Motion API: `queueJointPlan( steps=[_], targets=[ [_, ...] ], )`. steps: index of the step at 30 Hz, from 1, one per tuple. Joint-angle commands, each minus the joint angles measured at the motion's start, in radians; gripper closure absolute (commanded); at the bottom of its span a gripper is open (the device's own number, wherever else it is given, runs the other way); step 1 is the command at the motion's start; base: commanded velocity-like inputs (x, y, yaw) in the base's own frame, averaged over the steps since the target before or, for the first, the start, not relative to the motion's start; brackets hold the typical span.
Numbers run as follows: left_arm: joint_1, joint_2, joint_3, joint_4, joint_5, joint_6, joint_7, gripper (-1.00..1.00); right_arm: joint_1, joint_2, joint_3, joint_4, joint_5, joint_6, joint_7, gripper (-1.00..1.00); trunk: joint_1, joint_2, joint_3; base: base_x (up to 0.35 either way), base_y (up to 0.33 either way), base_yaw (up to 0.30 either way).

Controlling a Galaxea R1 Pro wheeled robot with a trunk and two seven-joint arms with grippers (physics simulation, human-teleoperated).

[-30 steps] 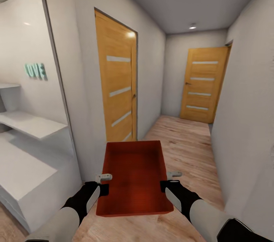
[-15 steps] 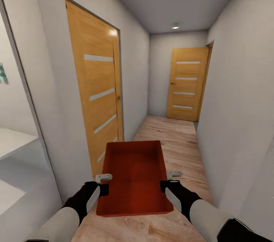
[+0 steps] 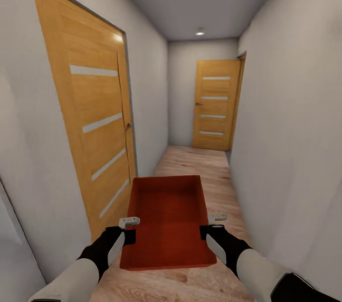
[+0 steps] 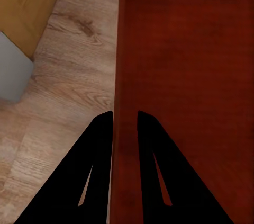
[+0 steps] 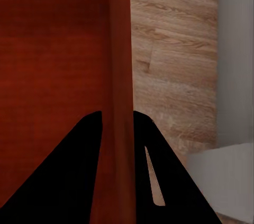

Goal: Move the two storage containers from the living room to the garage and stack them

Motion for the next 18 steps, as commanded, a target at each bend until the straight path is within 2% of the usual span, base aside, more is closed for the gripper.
queueJointPlan(
  steps=[1, 18],
  targets=[
    [0.001, 0.03, -0.006, -0.001, -0.02, 0.009, 0.022, 1.0, -0.002, -0.001, -0.022, -0.005, 0.007, 0.005, -0.007, 1.0, 0.001, -0.001, 0.0, 0.323, 0.0, -0.065],
    [0.002, 0.03, -0.006, -0.001, -0.02, 0.009, 0.022, 1.0, -0.002, -0.001, -0.022, -0.005, 0.007, 0.005, -0.007, 1.0, 0.001, -0.001, 0.0, 0.323, 0.0, -0.006]
  ],
)
